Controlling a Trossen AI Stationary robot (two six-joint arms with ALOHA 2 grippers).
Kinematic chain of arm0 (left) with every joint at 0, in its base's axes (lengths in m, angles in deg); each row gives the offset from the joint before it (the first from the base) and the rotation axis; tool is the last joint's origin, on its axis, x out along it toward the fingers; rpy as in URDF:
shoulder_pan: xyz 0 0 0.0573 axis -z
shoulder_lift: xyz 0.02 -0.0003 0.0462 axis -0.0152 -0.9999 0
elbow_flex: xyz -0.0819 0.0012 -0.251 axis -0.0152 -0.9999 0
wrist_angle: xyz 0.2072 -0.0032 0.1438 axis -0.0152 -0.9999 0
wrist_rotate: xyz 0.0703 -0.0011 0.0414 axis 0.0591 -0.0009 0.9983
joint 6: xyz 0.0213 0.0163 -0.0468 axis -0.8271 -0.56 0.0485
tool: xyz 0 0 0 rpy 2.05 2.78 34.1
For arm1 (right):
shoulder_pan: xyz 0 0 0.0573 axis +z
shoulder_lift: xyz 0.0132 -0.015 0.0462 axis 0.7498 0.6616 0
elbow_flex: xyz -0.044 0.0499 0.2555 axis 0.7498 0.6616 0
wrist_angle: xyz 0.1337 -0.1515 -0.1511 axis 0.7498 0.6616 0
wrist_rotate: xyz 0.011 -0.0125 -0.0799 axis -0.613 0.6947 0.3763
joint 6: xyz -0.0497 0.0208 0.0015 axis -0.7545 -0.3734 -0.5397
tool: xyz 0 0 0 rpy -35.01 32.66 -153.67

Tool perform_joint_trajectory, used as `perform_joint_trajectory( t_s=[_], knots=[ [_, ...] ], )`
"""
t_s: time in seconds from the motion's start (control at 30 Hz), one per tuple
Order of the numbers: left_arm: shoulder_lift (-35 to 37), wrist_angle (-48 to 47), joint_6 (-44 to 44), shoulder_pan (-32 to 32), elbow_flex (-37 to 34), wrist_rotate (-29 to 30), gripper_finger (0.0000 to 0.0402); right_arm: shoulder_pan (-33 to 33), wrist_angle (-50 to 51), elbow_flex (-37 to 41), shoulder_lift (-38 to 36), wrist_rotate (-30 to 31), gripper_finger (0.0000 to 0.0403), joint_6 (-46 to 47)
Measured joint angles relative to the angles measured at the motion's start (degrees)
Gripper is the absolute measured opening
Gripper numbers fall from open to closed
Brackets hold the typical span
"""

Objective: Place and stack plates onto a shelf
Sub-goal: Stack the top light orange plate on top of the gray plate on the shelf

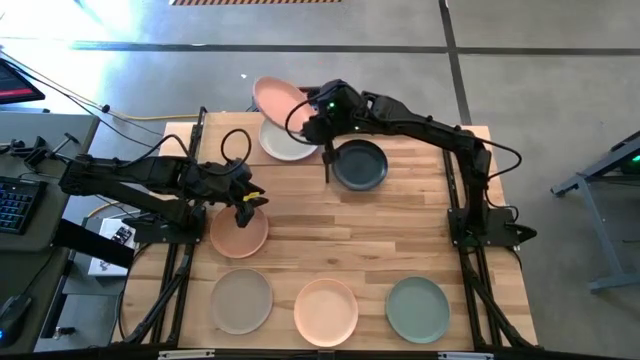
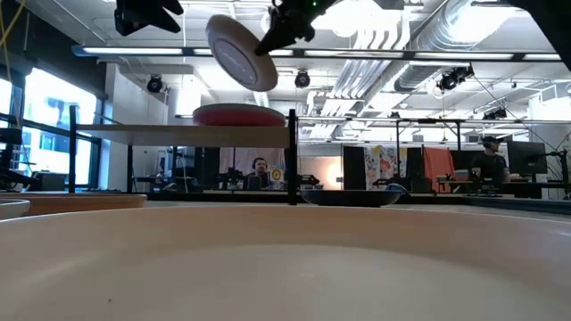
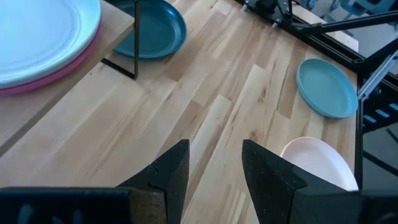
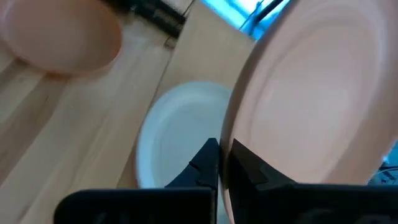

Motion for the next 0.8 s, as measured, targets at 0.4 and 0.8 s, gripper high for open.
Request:
perform_joint_trajectory(
  t_s=[0.4, 0.8],
  knots=[
    [-0.7, 1.72, 0.01, -0.02, -0.02, 0.44, 0.0136, 1.4, 7.93, 0.07, 4.35, 5.16, 0.0, -10.03],
    [-4.22, 1.71, 0.04, -0.07, -0.02, 0.47, 0.0136, 1.7, 7.5, 0.04, 6.29, 12.33, 0.0, -14.58]
  ],
)
